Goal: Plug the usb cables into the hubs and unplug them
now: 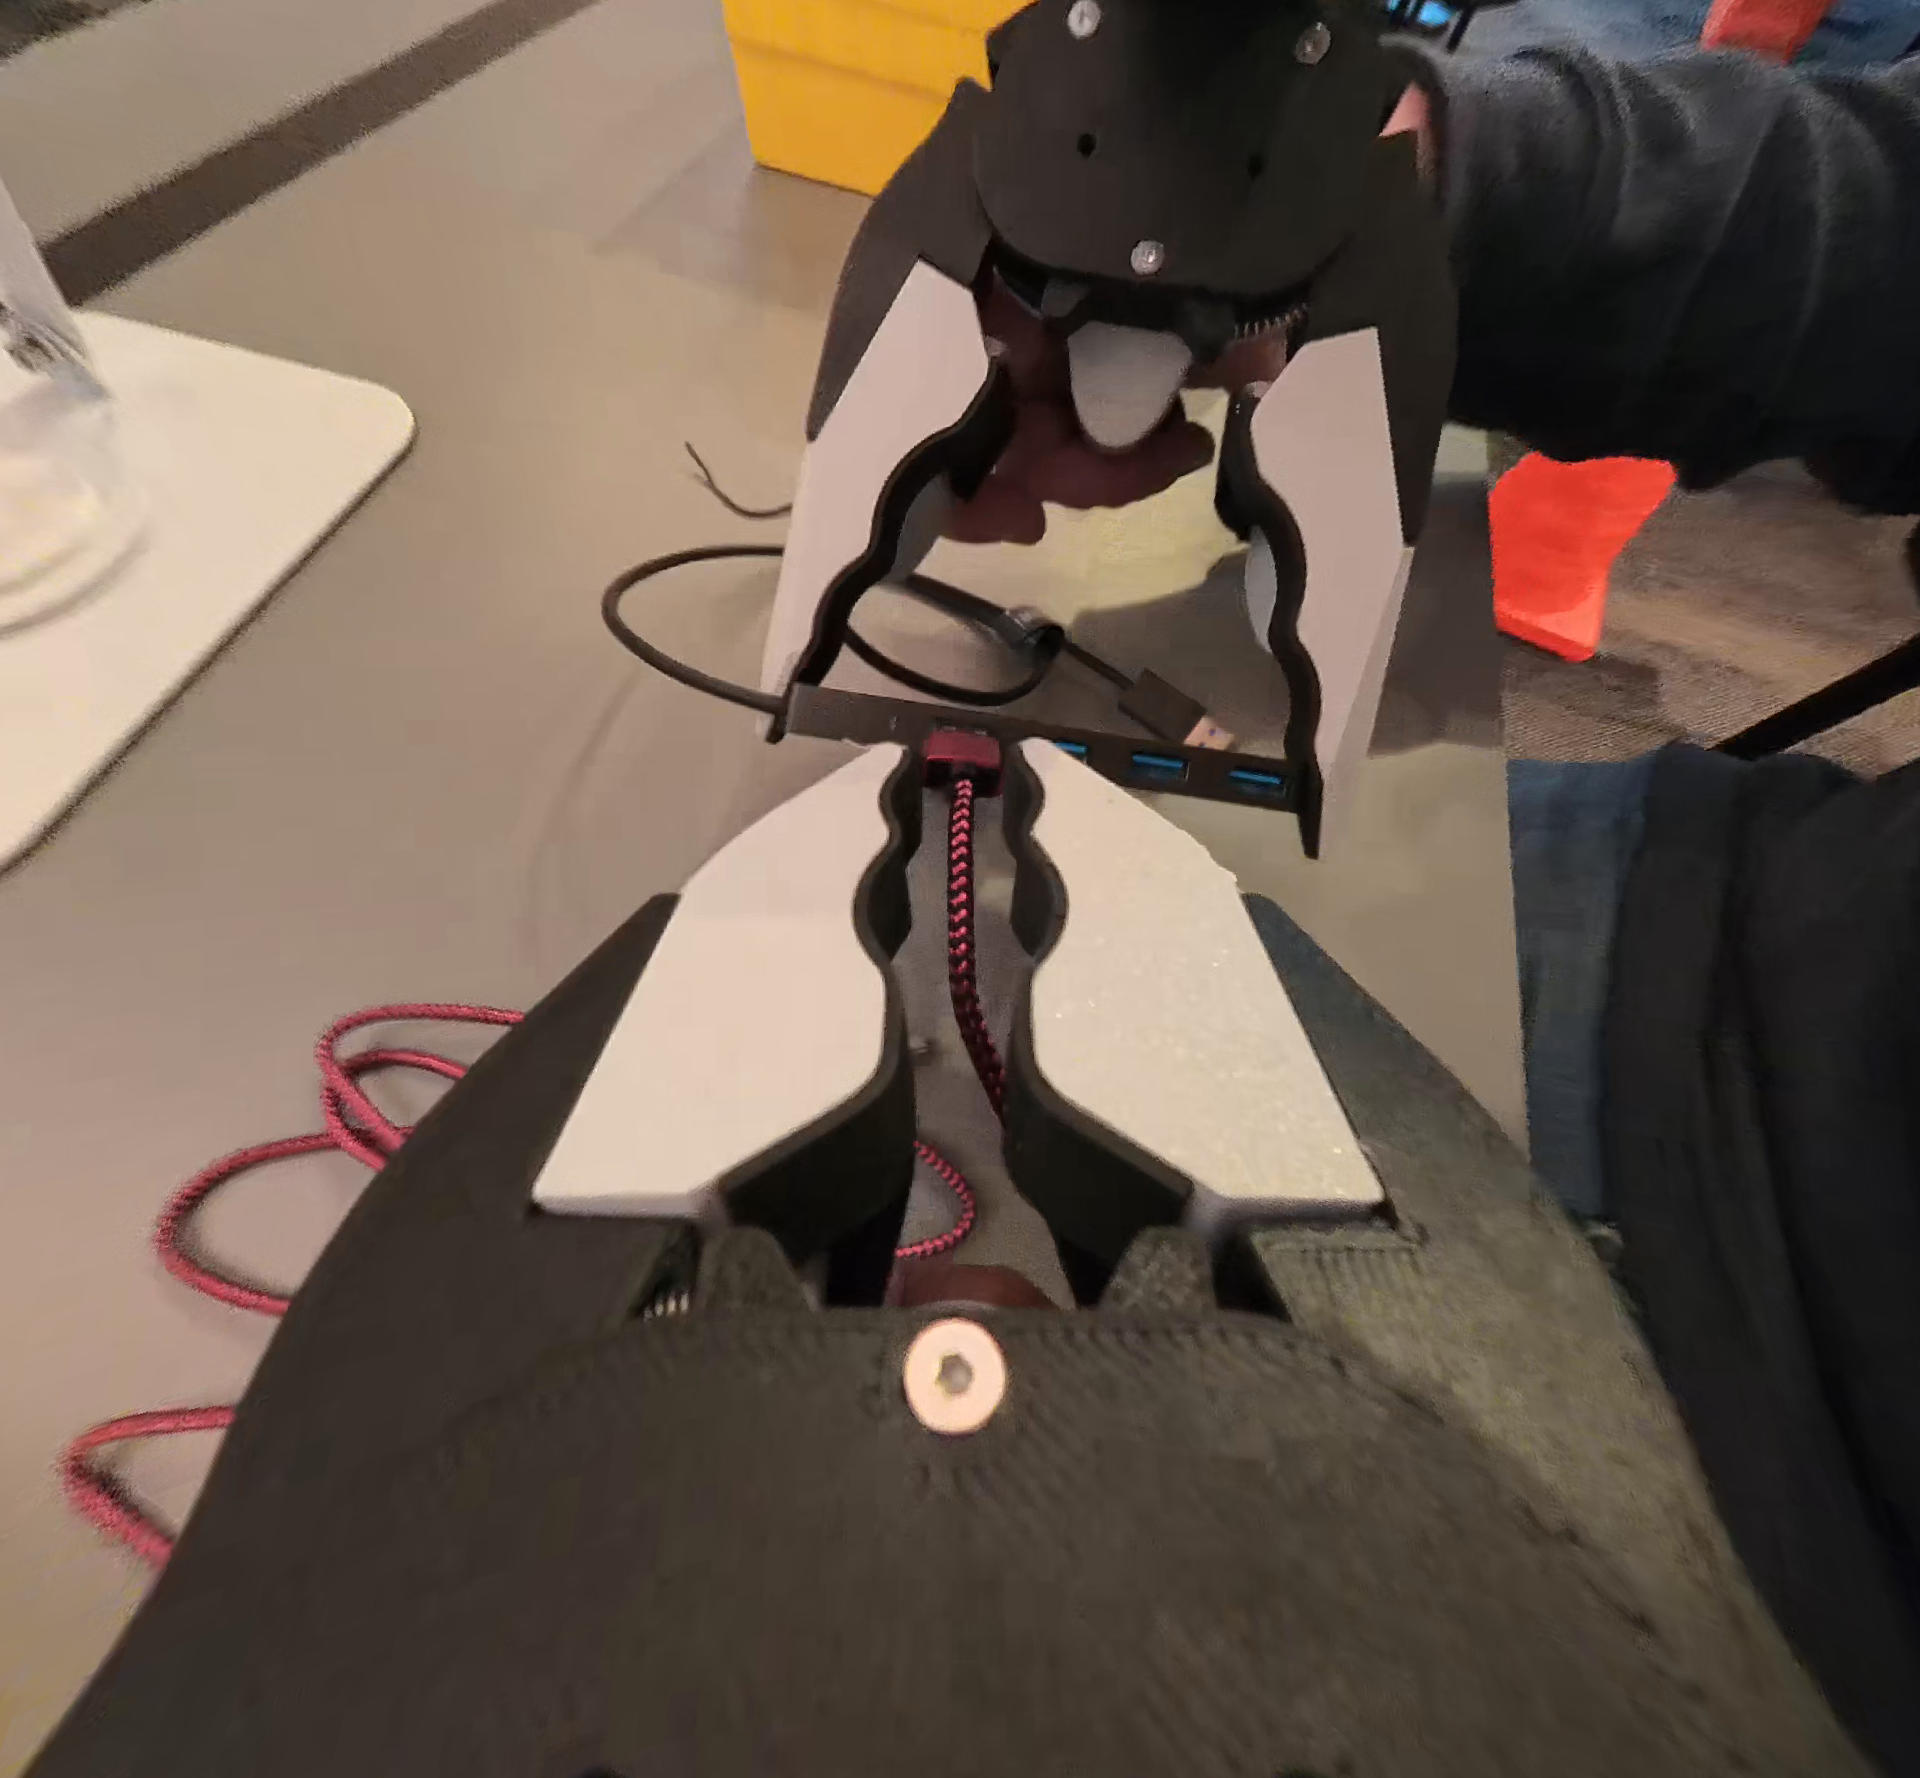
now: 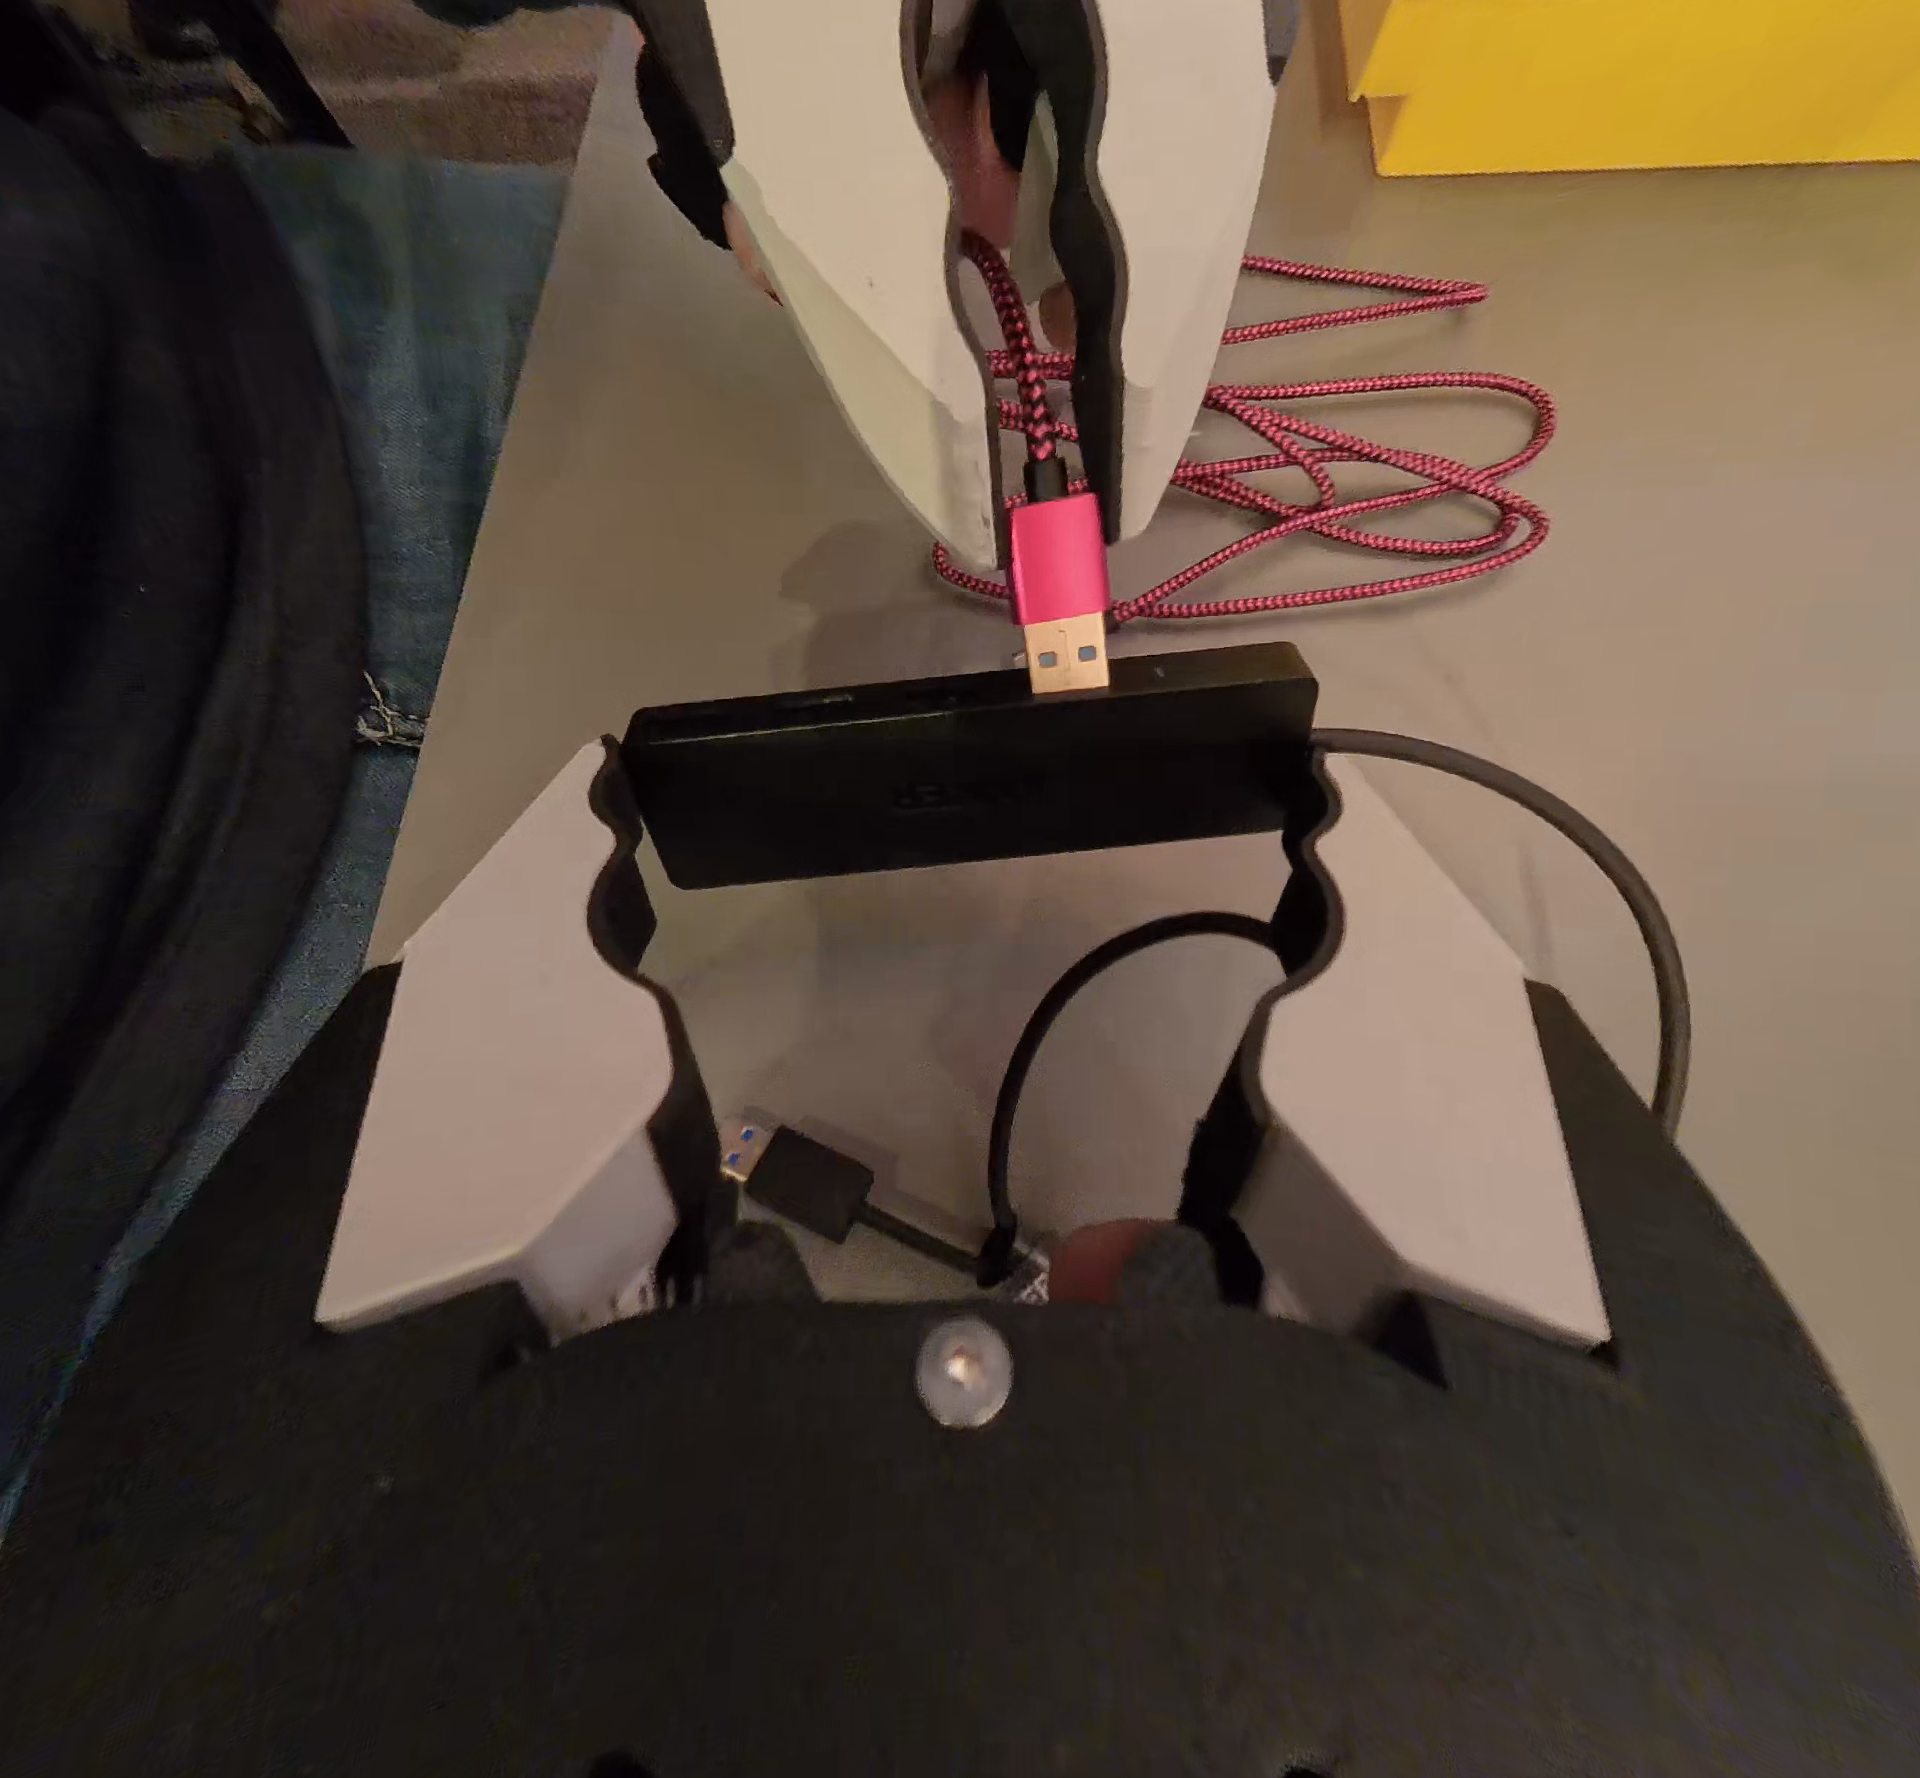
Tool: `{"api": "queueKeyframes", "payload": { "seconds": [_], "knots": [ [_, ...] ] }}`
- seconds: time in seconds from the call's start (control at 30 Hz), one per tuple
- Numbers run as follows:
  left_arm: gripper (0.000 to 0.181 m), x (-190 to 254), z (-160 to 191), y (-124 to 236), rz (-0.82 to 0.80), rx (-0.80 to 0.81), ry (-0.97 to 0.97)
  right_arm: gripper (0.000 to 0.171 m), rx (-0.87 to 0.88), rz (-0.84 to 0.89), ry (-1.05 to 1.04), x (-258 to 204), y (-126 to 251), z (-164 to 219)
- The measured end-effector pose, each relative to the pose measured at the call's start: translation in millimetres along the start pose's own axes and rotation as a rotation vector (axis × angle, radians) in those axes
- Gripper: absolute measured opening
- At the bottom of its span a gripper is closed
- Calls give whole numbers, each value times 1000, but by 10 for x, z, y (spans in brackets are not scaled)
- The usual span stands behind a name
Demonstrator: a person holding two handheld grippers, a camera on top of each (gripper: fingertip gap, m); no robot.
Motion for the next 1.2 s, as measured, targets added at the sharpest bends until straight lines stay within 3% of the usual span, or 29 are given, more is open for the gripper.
{"api": "queueKeyframes", "payload": {
  "seconds": [0.3, 0.57, 0.97, 1.2],
  "knots": [
    [15, -1, -101, 83, -29, 15, -51, 121, -22, 35, -38, -20, 63, -152],
    [15, 46, -217, 109, -54, -87, -155, 121, -136, 96, 53, -68, 65, -241],
    [15, 25, -246, 124, -12, -102, -116, 121, -200, 103, 79, -97, 59, -303],
    [15, 1, -268, 176, -13, -58, -92, 122, -117, 102, 61, -82, 148, -319]
  ]
}}
Point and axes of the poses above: each gripper's, where its closed fingertips meet, y back along the fingers, z out of its underside, x = y × z across the jaws, the point moved 9 cm from there along y, back along the fingers, and after that the axes turned 4 degrees about -y, right-handed, at the moved point
